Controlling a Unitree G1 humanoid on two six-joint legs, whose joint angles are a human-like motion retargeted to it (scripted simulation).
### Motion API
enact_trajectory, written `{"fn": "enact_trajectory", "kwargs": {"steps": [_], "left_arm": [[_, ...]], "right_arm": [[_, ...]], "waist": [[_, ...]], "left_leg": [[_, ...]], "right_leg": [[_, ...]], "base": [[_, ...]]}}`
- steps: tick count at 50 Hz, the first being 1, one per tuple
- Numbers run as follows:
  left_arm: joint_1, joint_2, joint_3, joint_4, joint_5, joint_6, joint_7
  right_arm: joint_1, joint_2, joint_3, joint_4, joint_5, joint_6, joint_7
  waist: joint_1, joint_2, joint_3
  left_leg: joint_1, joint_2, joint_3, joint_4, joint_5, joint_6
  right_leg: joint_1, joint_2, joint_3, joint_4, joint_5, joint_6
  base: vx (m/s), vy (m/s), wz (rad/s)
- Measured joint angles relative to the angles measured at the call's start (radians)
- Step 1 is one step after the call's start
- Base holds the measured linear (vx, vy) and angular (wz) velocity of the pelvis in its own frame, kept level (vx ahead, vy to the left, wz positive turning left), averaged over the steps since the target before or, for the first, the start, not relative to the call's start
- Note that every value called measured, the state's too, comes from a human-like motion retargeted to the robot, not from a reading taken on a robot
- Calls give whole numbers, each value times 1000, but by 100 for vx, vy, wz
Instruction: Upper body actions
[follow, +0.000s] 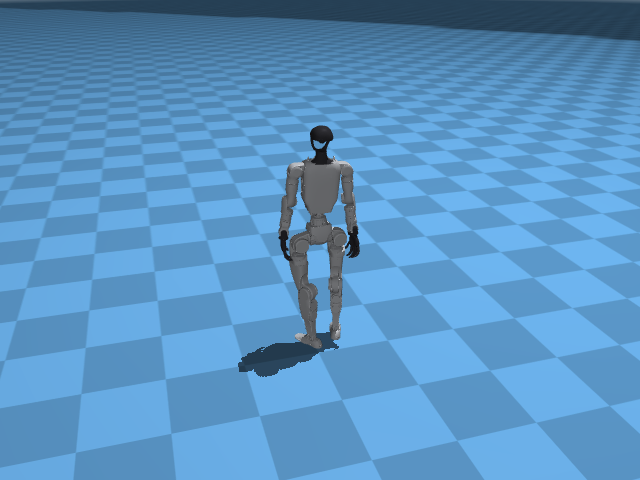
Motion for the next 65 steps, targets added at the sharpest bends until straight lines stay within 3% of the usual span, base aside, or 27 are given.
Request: {"fn": "enact_trajectory", "kwargs": {"steps": [13, 27, 37, 47, 57, 65], "left_arm": [[-45, 9, 53, -37, -48, -11, -2], [1, 27, 60, -26, -7, 5, -6], [37, 45, 93, 6, 8, 38, 24], [87, 25, 197, 5, -24, 35, 77], [126, -6, 238, 115, -80, 65, 135], [200, -40, 335, 179, -67, 102, 129]], "right_arm": [[18, 7, -9, 8, 45, -17, -16], [20, -17, 1, -18, 37, -44, -17], [55, -45, -9, 1, 23, -39, -33], [52, -46, -30, -53, 4, -38, -41], [-6, -4, -75, -122, -32, -50, -21], [-64, 74, -55, -194, -75, -79, 42]], "waist": [[1, -2, 17], [136, -37, 35], [310, -76, 12], [542, -107, 29], [840, -143, 92], [894, -139, 90]], "left_leg": [[-6, 1, -4, 5, 7, -2], [-141, -75, -256, 73, 66, 17], [-270, -201, -524, 105, 159, -9], [-331, -309, -661, 70, 294, -99], [-375, -342, -753, 43, 379, -165], [-362, -345, -774, 48, 380, -171]], "right_leg": [[8, -6, -15, -6, 3, 3], [98, -101, -217, -26, -46, 52], [193, -162, -441, -15, -115, 134], [264, -166, -664, 11, -144, 204], [250, -110, -781, 46, -164, 205], [265, -105, -801, 53, -169, 205]], "base": [[-1, 0, 1], [1, 20, 96], [-5, 31, 192], [-24, 23, 186], [-25, -7, 120], [-2, 0, 14]]}}
